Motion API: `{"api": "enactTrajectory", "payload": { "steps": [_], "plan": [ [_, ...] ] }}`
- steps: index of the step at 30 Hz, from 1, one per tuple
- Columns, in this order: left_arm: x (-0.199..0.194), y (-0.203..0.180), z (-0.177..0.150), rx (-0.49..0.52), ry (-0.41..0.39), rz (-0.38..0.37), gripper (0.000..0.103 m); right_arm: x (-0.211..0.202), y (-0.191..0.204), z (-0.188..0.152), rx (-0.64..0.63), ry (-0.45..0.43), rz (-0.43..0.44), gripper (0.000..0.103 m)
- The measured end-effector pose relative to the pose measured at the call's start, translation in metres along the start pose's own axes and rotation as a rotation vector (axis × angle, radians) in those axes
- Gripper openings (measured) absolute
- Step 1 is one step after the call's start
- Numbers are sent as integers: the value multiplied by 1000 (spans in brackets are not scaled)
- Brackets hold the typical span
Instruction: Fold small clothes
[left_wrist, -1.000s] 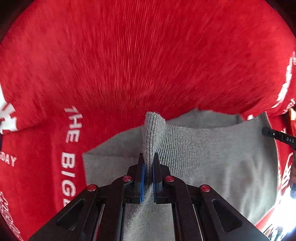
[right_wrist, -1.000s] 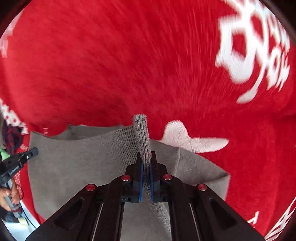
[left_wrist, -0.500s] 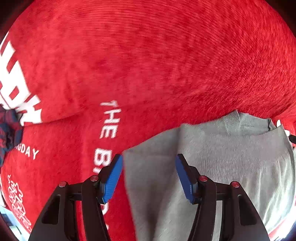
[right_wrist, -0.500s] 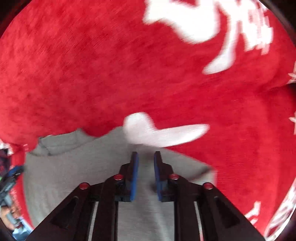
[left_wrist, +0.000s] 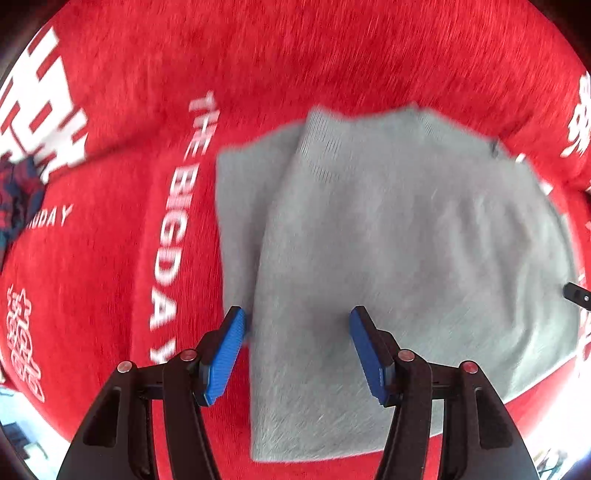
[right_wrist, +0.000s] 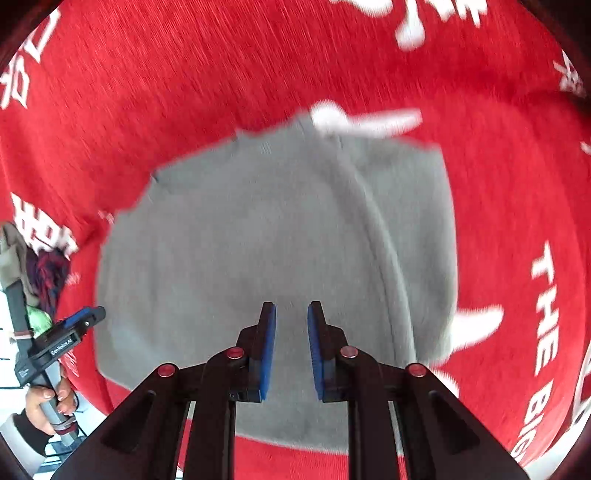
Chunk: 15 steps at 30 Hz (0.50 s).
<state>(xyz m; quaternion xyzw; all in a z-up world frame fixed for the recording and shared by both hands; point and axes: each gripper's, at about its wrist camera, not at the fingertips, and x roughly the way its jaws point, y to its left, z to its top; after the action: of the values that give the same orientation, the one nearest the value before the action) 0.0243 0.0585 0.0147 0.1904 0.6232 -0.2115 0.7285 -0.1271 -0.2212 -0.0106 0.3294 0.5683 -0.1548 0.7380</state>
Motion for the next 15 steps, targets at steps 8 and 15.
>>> {"api": "enactTrajectory", "payload": {
  "steps": [8, 15],
  "plan": [
    [-10, 46, -36, -89, 69, -16, 60, -35, -49, -29, 147, -42, 14, 23],
    [-6, 61, -58, -303, 163, -285, 60, -35, -73, -89, 473, -33, 212, 65]
  ]
}}
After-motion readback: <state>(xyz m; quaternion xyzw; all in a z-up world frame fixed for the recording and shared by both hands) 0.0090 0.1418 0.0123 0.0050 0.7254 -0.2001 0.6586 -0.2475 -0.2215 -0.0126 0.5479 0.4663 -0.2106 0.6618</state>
